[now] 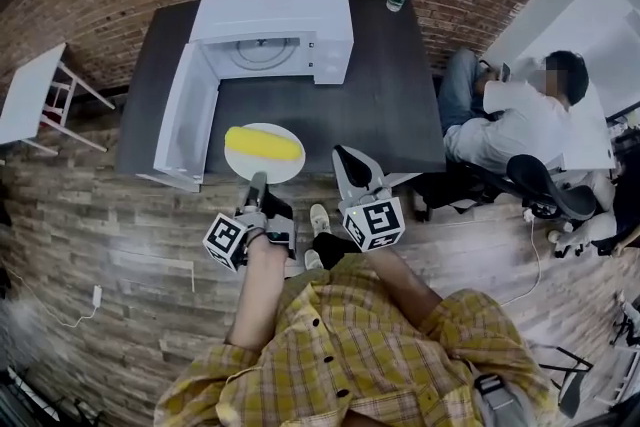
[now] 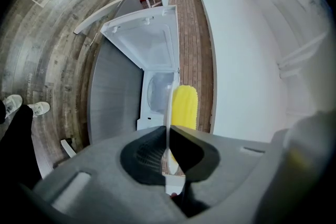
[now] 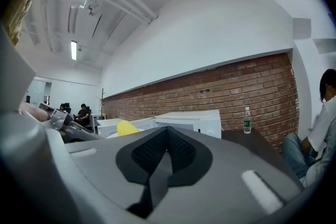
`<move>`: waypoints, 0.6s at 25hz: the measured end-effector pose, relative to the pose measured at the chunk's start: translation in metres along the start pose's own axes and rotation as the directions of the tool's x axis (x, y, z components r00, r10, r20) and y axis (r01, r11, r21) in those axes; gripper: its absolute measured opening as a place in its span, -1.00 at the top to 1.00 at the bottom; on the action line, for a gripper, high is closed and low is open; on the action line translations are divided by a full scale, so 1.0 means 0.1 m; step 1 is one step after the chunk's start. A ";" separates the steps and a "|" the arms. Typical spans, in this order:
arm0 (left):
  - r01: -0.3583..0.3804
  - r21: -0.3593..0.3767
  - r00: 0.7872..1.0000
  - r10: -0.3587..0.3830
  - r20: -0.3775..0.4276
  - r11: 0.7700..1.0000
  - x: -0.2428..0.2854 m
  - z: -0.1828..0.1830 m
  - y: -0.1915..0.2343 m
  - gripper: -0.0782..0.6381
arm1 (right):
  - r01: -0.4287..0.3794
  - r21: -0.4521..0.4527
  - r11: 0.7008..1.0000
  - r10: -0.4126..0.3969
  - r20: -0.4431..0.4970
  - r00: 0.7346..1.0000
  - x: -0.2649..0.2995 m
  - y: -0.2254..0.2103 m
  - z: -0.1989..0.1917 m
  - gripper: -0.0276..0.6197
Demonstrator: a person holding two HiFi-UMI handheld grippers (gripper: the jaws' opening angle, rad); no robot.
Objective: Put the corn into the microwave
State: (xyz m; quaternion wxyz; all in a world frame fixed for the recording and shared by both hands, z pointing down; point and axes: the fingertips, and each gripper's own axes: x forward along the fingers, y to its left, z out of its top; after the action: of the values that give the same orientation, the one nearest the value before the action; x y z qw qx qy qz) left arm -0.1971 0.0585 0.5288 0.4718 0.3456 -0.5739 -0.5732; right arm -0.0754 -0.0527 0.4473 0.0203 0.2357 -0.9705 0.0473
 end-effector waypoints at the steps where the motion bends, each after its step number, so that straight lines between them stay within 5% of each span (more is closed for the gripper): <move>1: -0.003 0.004 1.000 0.003 -0.001 1.000 0.05 0.01 0.00 0.73 | 0.000 0.004 1.000 0.000 0.003 1.000 0.05 -0.03 0.00 0.92; 15: -0.011 -0.043 0.999 0.012 0.037 0.999 0.77 0.26 0.02 0.73 | -0.034 0.028 0.999 0.035 -0.022 0.999 0.74 -0.35 -0.10 0.92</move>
State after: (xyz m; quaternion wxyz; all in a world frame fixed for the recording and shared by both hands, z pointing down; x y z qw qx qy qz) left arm -0.2453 -0.0055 0.5442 0.4717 0.3216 -0.5721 -0.5889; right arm -0.1246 -0.1159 0.4649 0.0272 0.2186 -0.9733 0.0639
